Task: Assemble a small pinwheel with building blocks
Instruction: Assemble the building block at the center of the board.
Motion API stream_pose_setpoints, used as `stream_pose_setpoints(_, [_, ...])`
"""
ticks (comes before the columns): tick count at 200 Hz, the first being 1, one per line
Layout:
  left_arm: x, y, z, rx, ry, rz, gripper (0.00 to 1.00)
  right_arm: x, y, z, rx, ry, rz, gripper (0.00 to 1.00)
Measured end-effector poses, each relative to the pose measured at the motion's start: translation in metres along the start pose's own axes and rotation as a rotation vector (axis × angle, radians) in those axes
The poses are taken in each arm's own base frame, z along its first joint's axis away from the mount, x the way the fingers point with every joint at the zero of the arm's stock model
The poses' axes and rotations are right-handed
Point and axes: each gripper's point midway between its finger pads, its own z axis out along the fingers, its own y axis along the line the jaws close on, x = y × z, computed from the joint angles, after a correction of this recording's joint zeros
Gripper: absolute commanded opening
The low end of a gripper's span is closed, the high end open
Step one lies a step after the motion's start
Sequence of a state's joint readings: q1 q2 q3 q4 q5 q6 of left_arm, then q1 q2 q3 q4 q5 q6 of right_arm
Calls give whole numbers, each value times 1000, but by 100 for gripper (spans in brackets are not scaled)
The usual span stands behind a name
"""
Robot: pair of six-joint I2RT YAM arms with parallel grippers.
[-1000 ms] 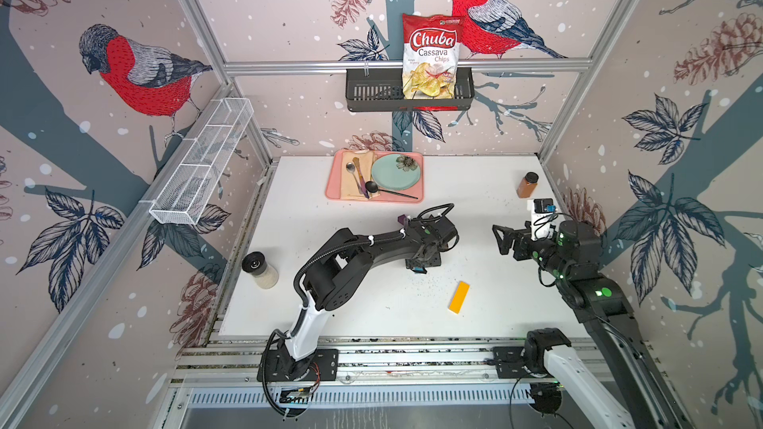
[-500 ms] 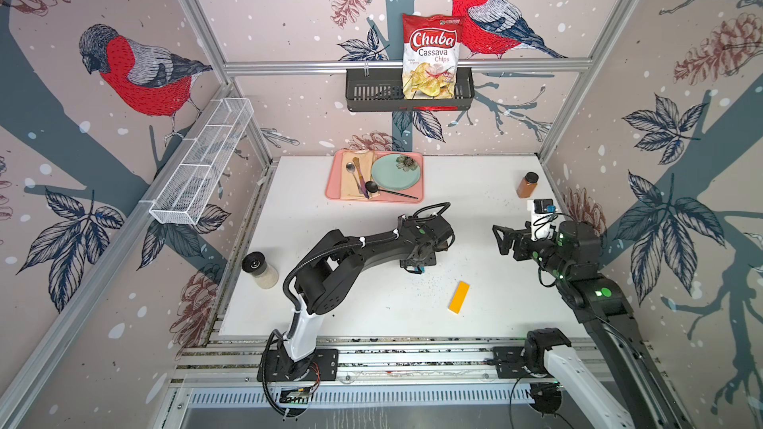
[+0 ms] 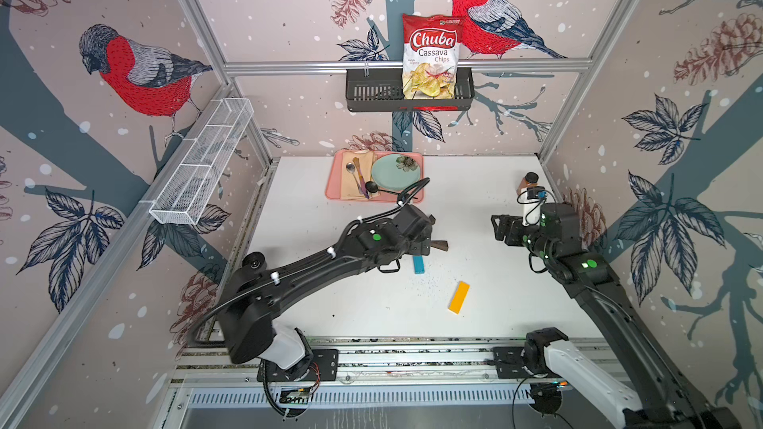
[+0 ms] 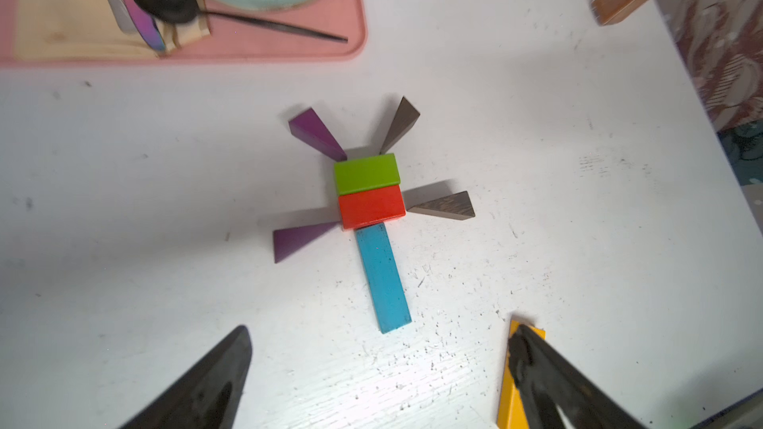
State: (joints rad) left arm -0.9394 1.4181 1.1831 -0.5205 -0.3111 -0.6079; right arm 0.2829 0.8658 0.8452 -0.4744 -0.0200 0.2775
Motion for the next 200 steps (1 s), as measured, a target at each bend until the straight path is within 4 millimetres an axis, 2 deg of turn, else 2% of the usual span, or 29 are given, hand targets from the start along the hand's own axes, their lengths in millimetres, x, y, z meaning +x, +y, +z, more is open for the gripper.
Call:
stream_pose_setpoints(20, [-5,28,-29,22,-77,72,97,26,18,2,-42,50,58,76])
stream_pose_setpoints(33, [-6,44,-43,57,-118,91,96,60,27,4,-61,115,104,72])
stream_pose_setpoints(52, [-9,66,-56,115,-176,79,96,110,38,9,-60,223,162,72])
stream_pose_setpoints(76, [-8,69,-68,235,-203,81,96,161,65,13,-42,367,144,75])
stream_pose_setpoints(98, [-7,69,-71,297,-187,101,96,196,67,19,45,449,132,72])
stream_pose_setpoints(114, [-5,73,-77,319,-182,109,96,214,63,22,90,479,151,64])
stream_pose_setpoints(128, [-9,77,-86,342,-204,106,96,225,61,21,115,499,181,64])
stream_pose_setpoints(157, [-11,77,-92,387,-215,112,96,235,68,19,124,518,224,65])
stream_pose_setpoints(200, [-6,76,-95,398,-215,139,96,248,67,28,189,561,238,63])
